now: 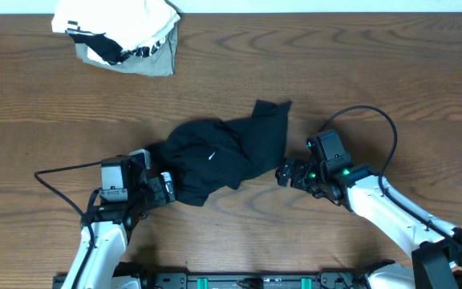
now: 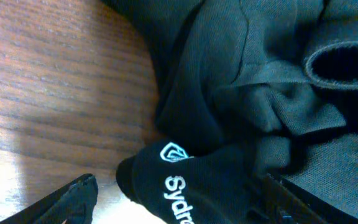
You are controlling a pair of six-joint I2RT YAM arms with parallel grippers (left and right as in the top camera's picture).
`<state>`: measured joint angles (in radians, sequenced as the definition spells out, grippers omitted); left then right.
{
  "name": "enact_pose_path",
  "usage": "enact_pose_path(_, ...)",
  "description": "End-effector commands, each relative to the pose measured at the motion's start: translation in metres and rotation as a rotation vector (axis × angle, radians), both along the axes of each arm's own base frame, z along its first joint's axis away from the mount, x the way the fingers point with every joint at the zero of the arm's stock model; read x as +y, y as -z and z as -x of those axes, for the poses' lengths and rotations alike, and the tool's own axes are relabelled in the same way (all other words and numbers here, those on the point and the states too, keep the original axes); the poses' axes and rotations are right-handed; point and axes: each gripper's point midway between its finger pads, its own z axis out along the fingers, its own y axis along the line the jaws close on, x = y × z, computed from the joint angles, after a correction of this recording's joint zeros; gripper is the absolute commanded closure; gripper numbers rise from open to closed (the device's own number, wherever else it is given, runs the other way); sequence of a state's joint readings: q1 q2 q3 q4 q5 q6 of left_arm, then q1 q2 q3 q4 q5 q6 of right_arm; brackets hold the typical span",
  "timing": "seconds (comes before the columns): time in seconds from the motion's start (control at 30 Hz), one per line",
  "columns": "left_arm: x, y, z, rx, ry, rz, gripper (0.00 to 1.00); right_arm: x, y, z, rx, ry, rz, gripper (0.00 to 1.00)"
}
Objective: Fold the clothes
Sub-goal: 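Grasp the garment's left end with the left gripper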
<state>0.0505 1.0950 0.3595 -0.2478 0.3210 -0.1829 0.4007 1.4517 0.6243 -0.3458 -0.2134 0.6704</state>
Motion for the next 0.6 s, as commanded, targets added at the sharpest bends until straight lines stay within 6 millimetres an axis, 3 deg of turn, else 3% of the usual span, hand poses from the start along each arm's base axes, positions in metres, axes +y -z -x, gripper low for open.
enact_pose_path(0.0, -0.0045, -0.0018, -0.0022, 0.006, 0.017, 0.027, 0.15, 0.0001, 0.0072, 0.0093, 0.025, -0.001, 0.005, 0.01)
enact_pose_path(0.1, -0.0053, 0.0012, -0.0008, 0.02, 0.019, 0.032, 0.16, 0.0004, 0.0069, 0.0087, 0.022, 0.0, 0.003, 0.01)
enact_pose_path(0.23, -0.0095, 0.0004, -0.0013, 0.017, 0.032, 0.054, 0.25, 0.0003, 0.0071, 0.009, 0.023, -0.001, 0.004, 0.01)
enact_pose_path(0.47, -0.0096, 0.0002, -0.0014, 0.016, 0.032, 0.055, 0.58, 0.0002, 0.0072, 0.0092, 0.024, -0.001, 0.004, 0.01)
enact_pose_path(0.57, -0.0104, -0.0013, -0.0028, 0.011, 0.035, 0.06, 0.8, 0.0002, 0.0072, 0.0092, 0.024, -0.001, 0.004, 0.01)
